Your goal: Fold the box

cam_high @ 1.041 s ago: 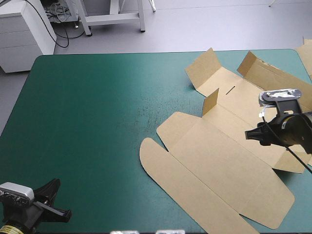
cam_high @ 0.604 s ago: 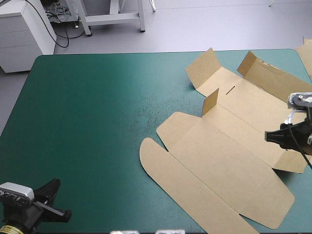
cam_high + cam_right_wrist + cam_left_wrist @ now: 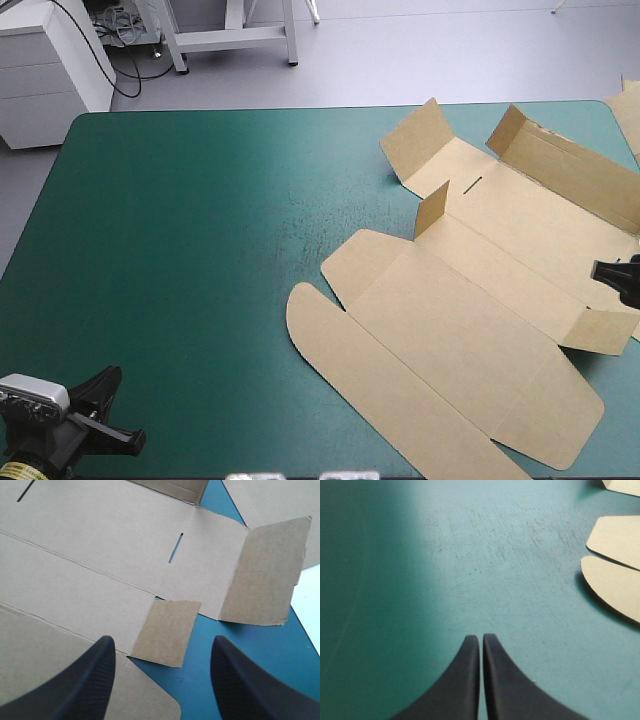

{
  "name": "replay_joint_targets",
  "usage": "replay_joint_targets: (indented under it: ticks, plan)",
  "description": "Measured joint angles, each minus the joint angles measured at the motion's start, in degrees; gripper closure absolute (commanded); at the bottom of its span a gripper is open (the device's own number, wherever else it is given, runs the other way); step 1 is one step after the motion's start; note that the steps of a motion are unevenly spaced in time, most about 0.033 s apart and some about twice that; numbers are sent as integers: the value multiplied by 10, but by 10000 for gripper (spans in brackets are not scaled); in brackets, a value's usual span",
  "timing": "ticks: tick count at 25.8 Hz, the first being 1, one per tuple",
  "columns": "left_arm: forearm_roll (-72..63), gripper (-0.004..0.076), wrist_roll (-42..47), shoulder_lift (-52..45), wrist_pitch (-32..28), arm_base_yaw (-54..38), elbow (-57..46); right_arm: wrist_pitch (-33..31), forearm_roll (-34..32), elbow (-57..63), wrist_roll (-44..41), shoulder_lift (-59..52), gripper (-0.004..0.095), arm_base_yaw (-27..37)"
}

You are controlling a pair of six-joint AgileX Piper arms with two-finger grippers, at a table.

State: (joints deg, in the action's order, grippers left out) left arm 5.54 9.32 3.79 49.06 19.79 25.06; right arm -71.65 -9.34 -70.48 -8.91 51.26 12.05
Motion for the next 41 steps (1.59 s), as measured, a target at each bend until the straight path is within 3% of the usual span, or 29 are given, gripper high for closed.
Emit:
replay_joint_targets:
  ticks: [5,9,31,41]
  plan:
    - [9,717,0,0,0,0,0,0,77,38,98,0,395,167]
    - [12,717,0,0,0,0,0,1,145,76,160,0,397,243]
    - [14,717,0,0,0,0,0,2,161,151,169,0,397,252]
    - [16,717,0,0,0,0,0,56,173,178,181,56,398,265]
